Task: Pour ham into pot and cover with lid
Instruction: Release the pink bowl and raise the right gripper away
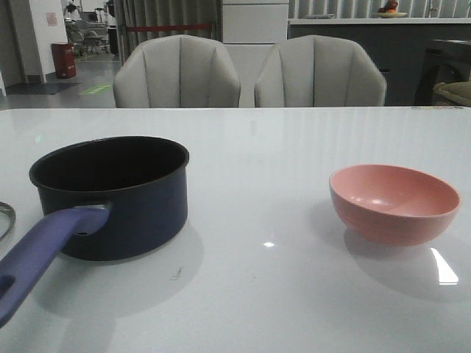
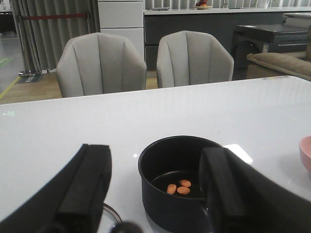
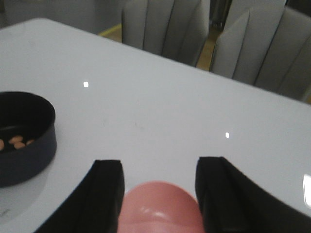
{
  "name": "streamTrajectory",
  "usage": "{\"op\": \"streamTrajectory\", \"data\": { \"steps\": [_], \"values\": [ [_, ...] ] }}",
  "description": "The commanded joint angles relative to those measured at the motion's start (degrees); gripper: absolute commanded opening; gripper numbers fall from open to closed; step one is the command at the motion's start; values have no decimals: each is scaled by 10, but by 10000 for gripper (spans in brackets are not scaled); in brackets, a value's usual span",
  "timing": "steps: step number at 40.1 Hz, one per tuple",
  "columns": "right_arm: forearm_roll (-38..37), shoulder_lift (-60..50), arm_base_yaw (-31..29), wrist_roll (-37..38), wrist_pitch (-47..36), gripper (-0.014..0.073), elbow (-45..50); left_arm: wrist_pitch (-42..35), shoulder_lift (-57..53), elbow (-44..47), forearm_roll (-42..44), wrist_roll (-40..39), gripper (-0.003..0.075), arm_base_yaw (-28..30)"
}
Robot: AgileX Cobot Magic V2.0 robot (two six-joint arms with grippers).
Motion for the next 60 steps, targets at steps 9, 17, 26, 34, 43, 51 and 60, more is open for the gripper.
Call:
{"op": "streamTrajectory", "data": {
  "steps": [9, 17, 26, 34, 43, 51, 60],
  "values": [
    [-3, -222, 40, -5, -66, 452, 116, -43, 5, -14, -5, 0, 435, -5],
    [27, -277, 40, 17, 20, 452, 166, -41, 5, -14, -5, 0, 435, -5],
    [104, -276, 40, 41, 49, 450, 197, -44, 5, -14, -5, 0, 435, -5],
    [101, -276, 39, 38, 20, 241, 210, -44, 5, -14, -5, 0, 435, -5],
    [97, -276, 39, 35, 18, 146, 213, -44, 5, -14, -5, 0, 436, -5],
    [97, -276, 39, 35, 18, 146, 213, 9, 37, -51, -4, -2, 475, 4],
    [97, -276, 39, 35, 18, 146, 213, 77, 170, -177, 1, -9, 551, 51]
  ]
}}
